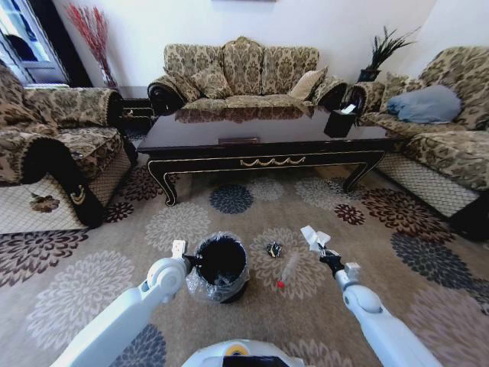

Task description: Move to the front of the table and pick up the trash from the floor, then place it into the trash bin.

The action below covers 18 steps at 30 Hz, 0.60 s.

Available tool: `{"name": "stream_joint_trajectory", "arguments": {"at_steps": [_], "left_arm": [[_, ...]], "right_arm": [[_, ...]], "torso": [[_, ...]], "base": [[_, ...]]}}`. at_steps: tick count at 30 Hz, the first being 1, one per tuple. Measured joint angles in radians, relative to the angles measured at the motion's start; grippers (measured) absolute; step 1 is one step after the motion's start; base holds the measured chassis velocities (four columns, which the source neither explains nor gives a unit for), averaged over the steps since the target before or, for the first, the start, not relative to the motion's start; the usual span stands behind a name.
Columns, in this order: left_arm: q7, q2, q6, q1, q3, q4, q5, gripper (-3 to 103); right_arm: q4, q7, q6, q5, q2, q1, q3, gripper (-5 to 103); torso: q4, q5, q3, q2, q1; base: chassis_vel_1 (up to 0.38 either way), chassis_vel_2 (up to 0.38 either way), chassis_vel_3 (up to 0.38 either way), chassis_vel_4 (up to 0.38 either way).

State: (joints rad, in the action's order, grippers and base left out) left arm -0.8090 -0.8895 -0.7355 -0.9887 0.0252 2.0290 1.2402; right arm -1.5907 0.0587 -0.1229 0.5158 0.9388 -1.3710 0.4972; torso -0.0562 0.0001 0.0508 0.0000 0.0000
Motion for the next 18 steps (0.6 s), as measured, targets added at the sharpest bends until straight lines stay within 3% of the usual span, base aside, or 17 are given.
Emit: {"name": "stream_joint_trajectory", "arguments": {"at_steps": [12,18], "left_arm": [[-0.020,-0.061,0.000,0.080,0.120,-0.038,-0.011,3],[-0.042,-0.071,0.000,0.136,0.210,-0.028,0.029,3]], "right_arm": [[-0.391,-0.002,-0.011,-0.065,-0.025,-0.192,0.023,0],[-0.538,-0.011,-0.002,-0.124,-0.007,-0.263,-0.010,0]], "torso": [[0.0003,-0.0001,0.000,0.000,0.000],[0.0003,-0.0002,0.000,0.000,0.000]], "base": [[0.000,0.000,0.000,0.000],[0.000,0.000,0.000,0.000]]}}
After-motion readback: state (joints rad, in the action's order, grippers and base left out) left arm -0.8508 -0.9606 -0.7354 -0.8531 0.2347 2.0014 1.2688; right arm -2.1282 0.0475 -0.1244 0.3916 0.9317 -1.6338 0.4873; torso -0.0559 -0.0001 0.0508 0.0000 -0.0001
